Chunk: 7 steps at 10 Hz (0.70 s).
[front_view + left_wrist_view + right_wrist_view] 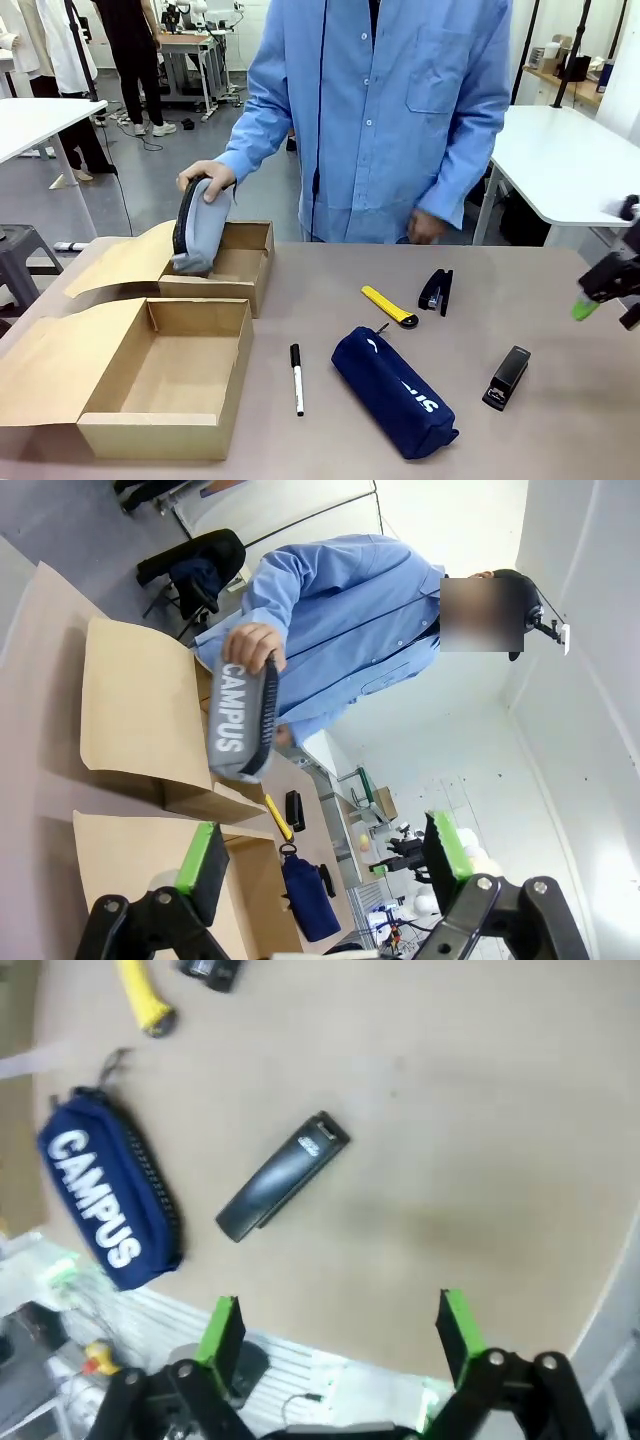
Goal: Place items inside the box.
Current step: Pick up a Pencil pouch or Stapler and place it inside the Mailer Box closest to the robot.
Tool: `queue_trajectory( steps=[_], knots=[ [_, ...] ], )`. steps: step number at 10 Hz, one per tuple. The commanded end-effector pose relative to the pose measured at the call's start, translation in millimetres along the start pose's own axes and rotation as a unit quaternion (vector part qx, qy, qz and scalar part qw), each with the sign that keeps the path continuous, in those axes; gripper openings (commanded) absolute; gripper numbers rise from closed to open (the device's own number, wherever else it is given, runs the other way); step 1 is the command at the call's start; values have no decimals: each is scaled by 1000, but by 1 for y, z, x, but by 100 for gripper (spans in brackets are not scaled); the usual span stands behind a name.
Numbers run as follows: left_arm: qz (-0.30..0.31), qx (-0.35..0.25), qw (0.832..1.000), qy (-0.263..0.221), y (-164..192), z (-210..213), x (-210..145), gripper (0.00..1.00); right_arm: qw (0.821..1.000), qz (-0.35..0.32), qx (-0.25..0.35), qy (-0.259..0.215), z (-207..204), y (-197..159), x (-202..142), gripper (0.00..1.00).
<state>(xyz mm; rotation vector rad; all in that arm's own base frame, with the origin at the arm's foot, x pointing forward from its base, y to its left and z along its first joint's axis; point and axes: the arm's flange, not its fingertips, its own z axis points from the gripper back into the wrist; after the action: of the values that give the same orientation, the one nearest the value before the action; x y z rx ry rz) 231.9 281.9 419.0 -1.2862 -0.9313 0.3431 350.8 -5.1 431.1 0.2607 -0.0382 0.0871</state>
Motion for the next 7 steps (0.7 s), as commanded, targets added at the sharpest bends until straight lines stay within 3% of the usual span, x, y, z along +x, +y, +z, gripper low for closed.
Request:
queue_trajectory(
  steps=[1, 3, 5, 6, 7],
  knots=[
    [-12, -12, 1000, -10, -1, -1, 1, 100, 983, -16, -168, 72, -30, 83, 16, 100],
    [-12, -12, 1000, -10, -1, -1, 1, 100, 968, -63, -224, 95, -65, 118, 33, 100],
    [-12, -12, 1000, -10, -1, -1, 1, 100, 951, -68, -273, 128, -98, 140, 30, 100],
    [-12, -12, 1000, -10, -1, -1, 1, 100, 956, -77, -245, 141, -106, 137, 29, 100],
    [-12, -12, 1000, -10, -1, -1, 1, 100, 969, -116, -184, 119, -105, 123, 32, 100]
  ],
)
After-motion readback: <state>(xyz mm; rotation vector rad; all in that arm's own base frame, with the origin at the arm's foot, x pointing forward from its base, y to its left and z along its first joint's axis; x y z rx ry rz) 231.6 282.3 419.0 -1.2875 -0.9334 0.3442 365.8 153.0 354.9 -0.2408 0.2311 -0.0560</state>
